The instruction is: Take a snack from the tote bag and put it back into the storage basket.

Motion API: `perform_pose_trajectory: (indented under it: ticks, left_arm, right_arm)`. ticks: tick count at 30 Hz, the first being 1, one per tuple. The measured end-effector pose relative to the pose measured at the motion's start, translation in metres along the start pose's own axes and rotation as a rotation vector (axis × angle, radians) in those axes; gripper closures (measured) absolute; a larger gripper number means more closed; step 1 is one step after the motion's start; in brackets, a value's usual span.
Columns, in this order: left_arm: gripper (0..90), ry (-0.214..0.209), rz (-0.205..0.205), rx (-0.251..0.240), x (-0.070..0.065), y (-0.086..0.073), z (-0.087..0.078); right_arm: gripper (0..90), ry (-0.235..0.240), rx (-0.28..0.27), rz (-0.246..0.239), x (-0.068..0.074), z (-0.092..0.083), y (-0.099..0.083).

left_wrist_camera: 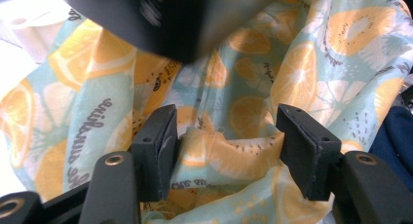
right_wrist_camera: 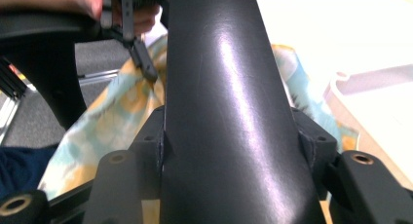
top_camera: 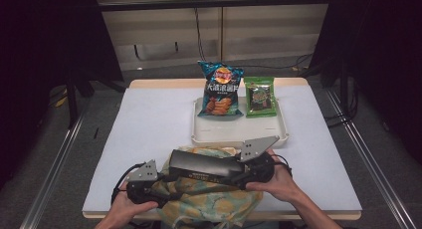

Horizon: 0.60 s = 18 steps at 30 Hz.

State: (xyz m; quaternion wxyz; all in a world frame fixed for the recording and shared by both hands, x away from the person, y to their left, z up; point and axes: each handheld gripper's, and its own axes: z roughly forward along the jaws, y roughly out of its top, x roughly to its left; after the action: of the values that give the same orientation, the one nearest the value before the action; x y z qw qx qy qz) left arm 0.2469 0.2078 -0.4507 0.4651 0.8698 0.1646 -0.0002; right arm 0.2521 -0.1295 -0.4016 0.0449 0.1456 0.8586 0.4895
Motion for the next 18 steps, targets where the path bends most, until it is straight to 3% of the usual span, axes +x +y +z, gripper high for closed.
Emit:
perform_pose_trajectory:
  ticks: [13,18]
  left_arm:
    - [33.3,0.000,-0.008,-0.040,0.001,0.000,-0.005]
    - [33.6,0.009,0.008,-0.113,-0.004,0.004,-0.013]
  right_arm:
    - [43.4,-0.010,-0.019,-0.017,-0.013,-0.008,0.021]
    - [43.4,-0.026,-0.029,-0.013,-0.019,-0.017,0.023]
